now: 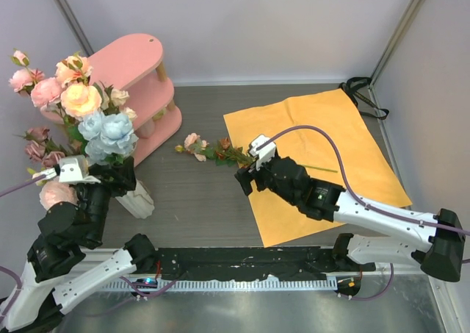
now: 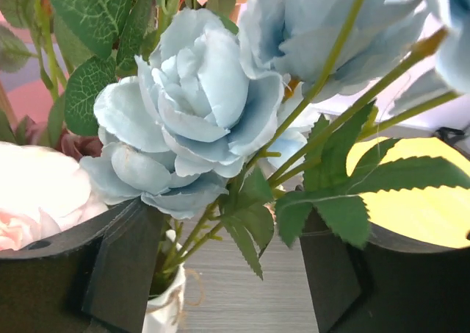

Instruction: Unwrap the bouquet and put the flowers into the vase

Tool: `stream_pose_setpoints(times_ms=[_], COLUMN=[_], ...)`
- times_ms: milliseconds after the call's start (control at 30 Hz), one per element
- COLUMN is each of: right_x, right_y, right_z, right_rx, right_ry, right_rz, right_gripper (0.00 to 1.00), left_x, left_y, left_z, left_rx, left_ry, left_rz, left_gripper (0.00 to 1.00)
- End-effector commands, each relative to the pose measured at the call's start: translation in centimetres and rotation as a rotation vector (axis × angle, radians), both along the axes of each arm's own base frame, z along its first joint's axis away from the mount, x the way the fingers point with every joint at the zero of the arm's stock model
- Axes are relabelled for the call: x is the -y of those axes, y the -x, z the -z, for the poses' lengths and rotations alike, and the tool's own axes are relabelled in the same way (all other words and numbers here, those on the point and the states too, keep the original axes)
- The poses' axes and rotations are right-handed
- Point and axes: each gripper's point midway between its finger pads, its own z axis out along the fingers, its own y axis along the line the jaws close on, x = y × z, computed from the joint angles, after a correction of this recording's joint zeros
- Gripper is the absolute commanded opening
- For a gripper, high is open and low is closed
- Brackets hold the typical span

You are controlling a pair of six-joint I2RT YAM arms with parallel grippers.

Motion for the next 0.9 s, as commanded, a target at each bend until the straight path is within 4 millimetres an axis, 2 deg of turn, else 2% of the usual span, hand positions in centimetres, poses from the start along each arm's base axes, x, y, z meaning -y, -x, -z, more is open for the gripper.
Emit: stream_pose_setpoints(times_ms=[0,100,233,267,367,400,533,633,667,733,767,867], right_x=[2.4,3.1,5.3,5.5,6.8,7.1,8.1,9.3,9.5,9.9,10.0,11.2], right_y=[-3.0,-4.0,-6.1,-6.5,-7.7,-8.1,-9.1,-10.0,-10.1,-10.1,-10.0,-10.0], right_z=[0.2,1.6,3.1,4.2,5.3,6.4,8.4,10.0,10.4,11.2,11.6,13.3], right_rx=[-0.035,-0.092,-0.139,-0.157,-0.172,-0.189,-0.250,-0.334,-0.356,-0.383,-0.385,-0.391], right_ry=[0.024,0.036,0.125,0.167,0.284,0.341,0.465,0.508,0.520,0.561,0.580,0.665], right_rz=[0.109,0.128,0.201,0.209,0.242,0.242,0.225,0.245,0.242,0.223,0.212,0.194], right_gripper=[0.85,0.85,0.85,0.85,0.85,0.85,0.85,0.82,0.79,0.77,0.74,0.67], left_x=[0.5,0.7,1.6,1.8,3.3,4.4,5.6,6.6,6.3,6.6,6.4,5.8], left_y=[0.9,1.6,2.9,3.3,4.2,4.6,5.6,7.0,7.7,8.2,8.9,9.5], left_z=[-0.5,-1.0,-2.3,-2.8,-3.8,-4.1,-5.5,-7.6,-8.9,-10.0,-11.2,-13.0], left_rx=[-0.008,-0.022,-0.018,-0.012,-0.010,-0.013,-0.041,-0.031,-0.007,-0.002,0.023,0.058], left_ry=[0.103,0.126,0.189,0.215,0.295,0.296,0.327,0.342,0.360,0.367,0.381,0.402], left_rz=[0.070,0.115,0.222,0.246,0.346,0.409,0.497,0.597,0.621,0.657,0.685,0.697], left_gripper=[0.78,0.80,0.82,0.83,0.88,0.88,0.89,0.89,0.90,0.90,0.90,0.91])
